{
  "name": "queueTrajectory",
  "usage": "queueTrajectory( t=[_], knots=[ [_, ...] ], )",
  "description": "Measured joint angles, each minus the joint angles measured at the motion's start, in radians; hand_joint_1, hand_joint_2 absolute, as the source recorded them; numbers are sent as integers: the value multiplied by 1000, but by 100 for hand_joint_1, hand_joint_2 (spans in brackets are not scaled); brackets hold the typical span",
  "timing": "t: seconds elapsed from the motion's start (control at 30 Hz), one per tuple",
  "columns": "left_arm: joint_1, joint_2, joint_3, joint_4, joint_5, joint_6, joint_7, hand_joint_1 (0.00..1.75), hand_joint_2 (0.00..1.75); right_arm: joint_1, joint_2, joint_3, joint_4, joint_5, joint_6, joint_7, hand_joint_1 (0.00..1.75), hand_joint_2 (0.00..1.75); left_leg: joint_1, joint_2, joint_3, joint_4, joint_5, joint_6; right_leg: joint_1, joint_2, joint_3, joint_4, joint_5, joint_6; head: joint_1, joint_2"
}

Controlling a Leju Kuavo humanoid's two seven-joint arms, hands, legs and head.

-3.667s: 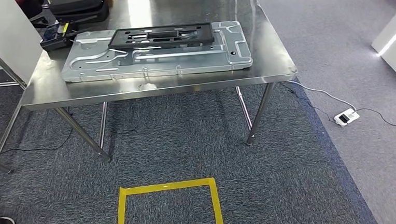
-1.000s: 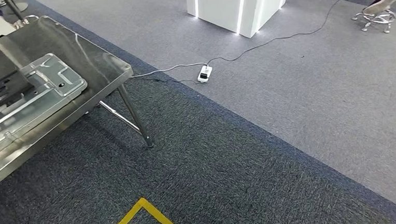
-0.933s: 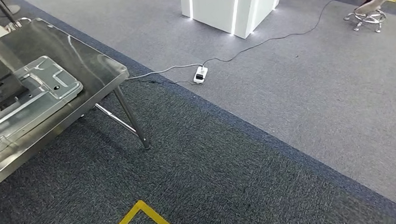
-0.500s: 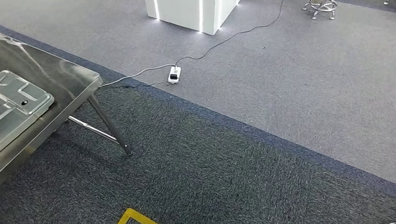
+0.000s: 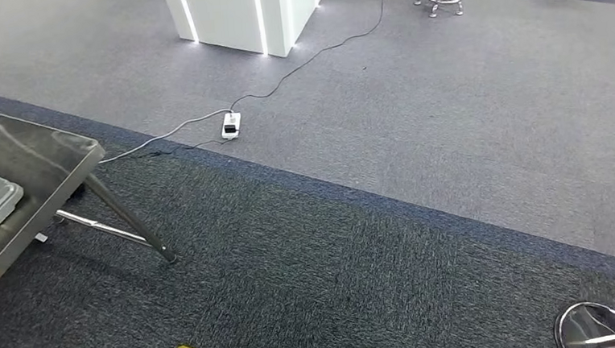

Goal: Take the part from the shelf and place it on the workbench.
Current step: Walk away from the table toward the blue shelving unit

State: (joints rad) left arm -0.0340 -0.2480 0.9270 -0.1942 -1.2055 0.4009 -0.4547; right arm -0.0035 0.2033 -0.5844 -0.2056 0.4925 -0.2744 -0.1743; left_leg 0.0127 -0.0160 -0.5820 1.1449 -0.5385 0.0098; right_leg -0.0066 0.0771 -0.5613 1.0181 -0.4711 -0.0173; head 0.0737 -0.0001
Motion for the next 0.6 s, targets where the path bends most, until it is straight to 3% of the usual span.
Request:
queueTrajectory(
  t=[0.03, 0.1, 0.17, 0.23, 0.3, 0.37, 0.4, 0.43, 0.47, 0.53, 0.6],
  knots=[
    [0, 0, 0, 0, -1, 0, 0, 0, 0, -1, 0, 0, 0, 0, 2, 0, 0, 0, 2, -22, 24, -60, 24, 2, 1, 12, -3, 6, -2, 3, 0, 0],
    [-2, -2, 0, 0, -3, 1, -1, 0, 0, -1, 0, 0, 0, 0, 4, 0, 0, 0, 2, -54, 45, -115, 35, 5, 0, 32, -12, 12, -1, 14, 0, 0],
    [-5, -4, 0, 0, -4, 2, -3, 0, 0, 3, 0, 0, 1, 0, 5, 0, 0, 0, 0, -42, 48, -122, 37, 12, -3, 48, -19, 11, 2, 27, 0, 0],
    [-5, -6, 0, 0, -5, 2, -3, 0, 0, 7, 0, 0, 1, 0, 5, 0, 0, 0, 1, -19, 52, -133, 45, 25, -3, 17, -31, 34, -14, 36, 0, 0],
    [-4, -7, 0, 0, -5, 3, -3, 0, 0, 6, 0, 0, 1, 0, 6, 0, 0, 0, -1, 7, 53, -139, 49, 35, -1, -39, -74, 126, -69, 41, 1, 0],
    [-2, -7, 0, 0, -5, 3, -3, 0, 0, 4, 0, 0, 1, 1, 7, 0, 0, 0, -5, 36, 52, -139, 47, 39, -1, -62, -133, 249, -123, 45, 1, 0],
    [-2, -7, 0, 0, -5, 3, -3, 0, 0, 4, 0, 0, 1, 2, 7, 0, 0, 0, -7, 51, 52, -139, 46, 40, -2, -66, -145, 277, -126, 47, 1, 0],
    [-2, -7, 0, 0, -5, 3, -3, 0, 0, 4, 0, 0, 1, 2, 7, 0, 0, 0, -7, 65, 53, -138, 44, 40, -3, -70, -139, 271, -113, 47, 1, 0],
    [-3, -7, 0, 0, -5, 3, -3, 0, 0, 5, 0, 0, 1, 3, 7, 0, 0, 0, -8, 76, 55, -138, 42, 39, -4, -77, -112, 223, -83, 46, 1, 0],
    [-4, -8, 0, 0, -4, 3, -3, 0, 0, 5, 0, 0, 1, 4, 7, 0, 0, 0, -10, 96, 61, -136, 36, 33, 2, -117, -36, 85, -26, 38, 1, 0],
    [-5, -9, 0, 0, -5, 3, -3, 0, 0, 2, -1, 0, 1, 6, 8, 0, 0, 0, -14, 113, 66, -135, 31, 25, 11, -143, -1, 13, -9, 26, 1, 0]
  ],
)
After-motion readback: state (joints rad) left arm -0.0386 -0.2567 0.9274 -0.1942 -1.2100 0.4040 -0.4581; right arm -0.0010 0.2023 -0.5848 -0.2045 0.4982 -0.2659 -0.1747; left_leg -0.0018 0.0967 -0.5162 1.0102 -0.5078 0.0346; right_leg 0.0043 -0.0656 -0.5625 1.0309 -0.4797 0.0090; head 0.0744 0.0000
